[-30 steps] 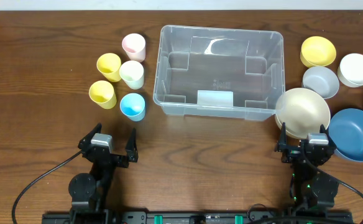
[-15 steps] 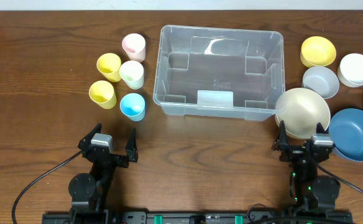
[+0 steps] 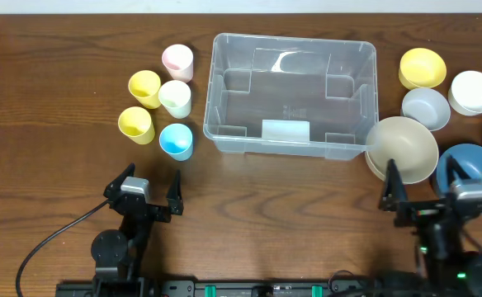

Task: Pack container
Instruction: 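Move the right gripper right to the dark blue bowl rim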

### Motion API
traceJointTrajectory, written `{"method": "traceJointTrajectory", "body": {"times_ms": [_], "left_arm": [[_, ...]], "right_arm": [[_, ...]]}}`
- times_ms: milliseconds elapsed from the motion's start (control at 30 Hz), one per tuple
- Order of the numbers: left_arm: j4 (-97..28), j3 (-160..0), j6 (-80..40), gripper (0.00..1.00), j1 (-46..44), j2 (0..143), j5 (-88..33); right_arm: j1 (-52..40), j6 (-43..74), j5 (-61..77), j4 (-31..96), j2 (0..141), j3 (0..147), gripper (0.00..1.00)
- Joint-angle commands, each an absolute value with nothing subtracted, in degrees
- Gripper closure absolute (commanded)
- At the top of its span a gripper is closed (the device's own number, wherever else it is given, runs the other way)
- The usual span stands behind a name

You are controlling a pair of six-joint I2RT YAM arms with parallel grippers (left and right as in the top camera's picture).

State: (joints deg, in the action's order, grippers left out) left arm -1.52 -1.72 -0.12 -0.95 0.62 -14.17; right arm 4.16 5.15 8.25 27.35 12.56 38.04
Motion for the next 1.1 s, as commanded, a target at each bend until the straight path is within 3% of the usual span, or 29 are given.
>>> {"method": "traceJointTrajectory", "body": {"times_ms": [0,133,333,533,800,933,1067], "left_arm": [[-2.68,-0.23,0.21,0.02,-0.67,0.23,-14.13],[-2.68,-0.23,0.21,0.02,-0.67,0.23,-14.13],[-2.66,-0.23,0.21,0.02,-0.67,0.23,-14.13],[-2.68,-0.23,0.21,0.02,-0.67,0.23,-14.13],[-2.68,-0.23,0.21,0.02,-0.67,0.23,-14.13],[-2.68,-0.23,0.21,0.02,-0.67,0.23,-14.13],[-2.68,-0.23,0.21,0.02,-0.67,0.23,-14.13]], "right_arm": [[3.9,4.62,4.27,39.09,21.71,51.68,0.01],[3.9,7.25,0.6,52.38,31.4,65.52,0.01],[4.05,5.06,-0.25,61.04,40.93,80.51,0.01],[4.08,4.91,13.39,66.72,42.85,84.05,0.01],[4.19,20.88,-4.78,65.52,46.46,89.06,0.01],[6.81,23.64,-11.42,72.84,57.04,96.29,0.01],[15.59,26.06,-10.11,82.46,68.69,101.01,0.01]]}}
